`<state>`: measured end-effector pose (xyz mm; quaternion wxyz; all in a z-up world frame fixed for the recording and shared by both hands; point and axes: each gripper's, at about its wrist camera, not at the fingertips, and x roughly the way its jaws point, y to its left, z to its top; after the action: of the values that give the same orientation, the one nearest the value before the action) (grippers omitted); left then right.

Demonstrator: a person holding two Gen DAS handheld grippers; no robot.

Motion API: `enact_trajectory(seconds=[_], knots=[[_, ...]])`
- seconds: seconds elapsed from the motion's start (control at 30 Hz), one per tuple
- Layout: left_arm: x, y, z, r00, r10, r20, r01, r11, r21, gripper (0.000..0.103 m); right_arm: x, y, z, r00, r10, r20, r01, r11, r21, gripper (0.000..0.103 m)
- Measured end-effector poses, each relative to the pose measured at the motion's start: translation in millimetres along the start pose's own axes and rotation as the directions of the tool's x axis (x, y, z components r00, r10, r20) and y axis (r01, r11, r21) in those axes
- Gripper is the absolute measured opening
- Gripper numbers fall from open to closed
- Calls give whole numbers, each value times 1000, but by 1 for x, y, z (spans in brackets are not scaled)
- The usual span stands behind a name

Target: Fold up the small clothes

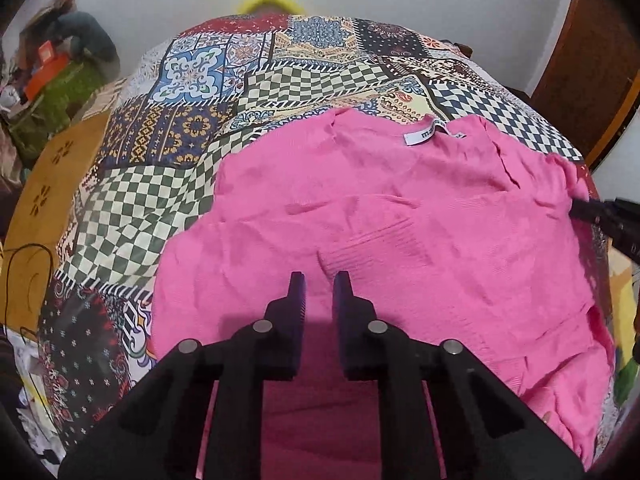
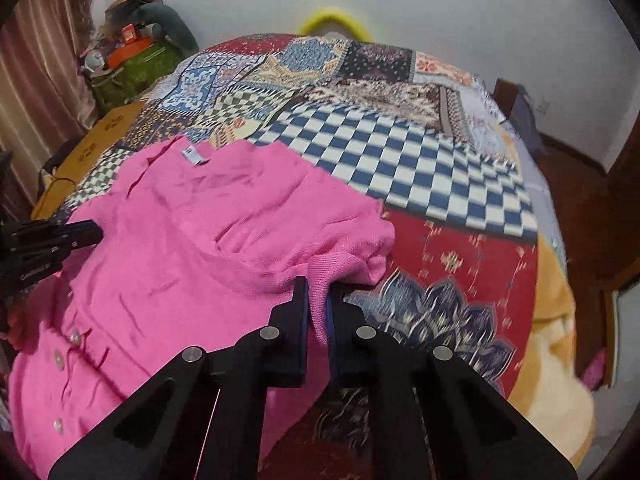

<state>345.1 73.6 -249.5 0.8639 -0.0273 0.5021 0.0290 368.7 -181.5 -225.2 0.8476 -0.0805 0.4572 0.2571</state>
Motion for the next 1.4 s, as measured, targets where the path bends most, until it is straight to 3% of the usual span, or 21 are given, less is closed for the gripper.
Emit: enact_trajectory(seconds=[0.23,0.3,0.33,0.4,0.43,0.47,0.53,0.63,0.87,1.1,1.2,1.3,1.37,1.4], knots=[[-7,-3,2,1000,11,15,-12,1000,23,14,-5,-6,4,1000,0,-11,0,1000,31,8],[-16,-1,1,1000,6,18,-6,1000,14,15,-12,-1,2,1000,1,-17,0,1000,23,12],[-22,2,-1,1000,2,20,-2,1000,5,16,-17,2,2,1000,-2,-14,3,1000,19,19],[-33,7,-4,1000,-3,22,4,1000,-12,22,-31,8,-2,1000,8,-2,-8,1000,6,32],[-40,10,-7,1000,-4,26,5,1000,-20,31,-39,11,-4,1000,7,8,-7,1000,5,38],[-47,13,-10,1000,-1,31,2,1000,-28,41,-51,16,-8,1000,15,23,-15,1000,-1,42],[-63,21,-18,999,11,47,-10,999,-38,51,-64,23,-14,999,27,33,-26,1000,-12,45],[-83,32,-34,999,23,42,-20,998,-61,53,-81,35,-27,998,43,34,-42,999,-27,45],[-105,44,-83,998,-48,-33,44,992,-119,58,-91,58,-68,996,81,-22,-82,995,-49,45],[-91,30,-124,983,-128,-128,107,982,-156,59,-74,65,-110,976,186,-115,-181,982,58,45],[-93,27,-130,985,-140,-102,122,979,-166,59,-67,70,-117,964,232,-131,-222,971,87,48],[-96,23,-132,979,-184,-86,169,973,-154,59,-65,77,-115,970,215,-116,-210,976,55,40],[-98,23,-132,978,-188,-86,176,975,-137,59,-62,80,-114,970,212,-120,-209,977,40,16],[-100,24,-132,979,-187,-86,175,976,-132,59,-60,82,-113,973,201,-116,-199,980,28,10]])
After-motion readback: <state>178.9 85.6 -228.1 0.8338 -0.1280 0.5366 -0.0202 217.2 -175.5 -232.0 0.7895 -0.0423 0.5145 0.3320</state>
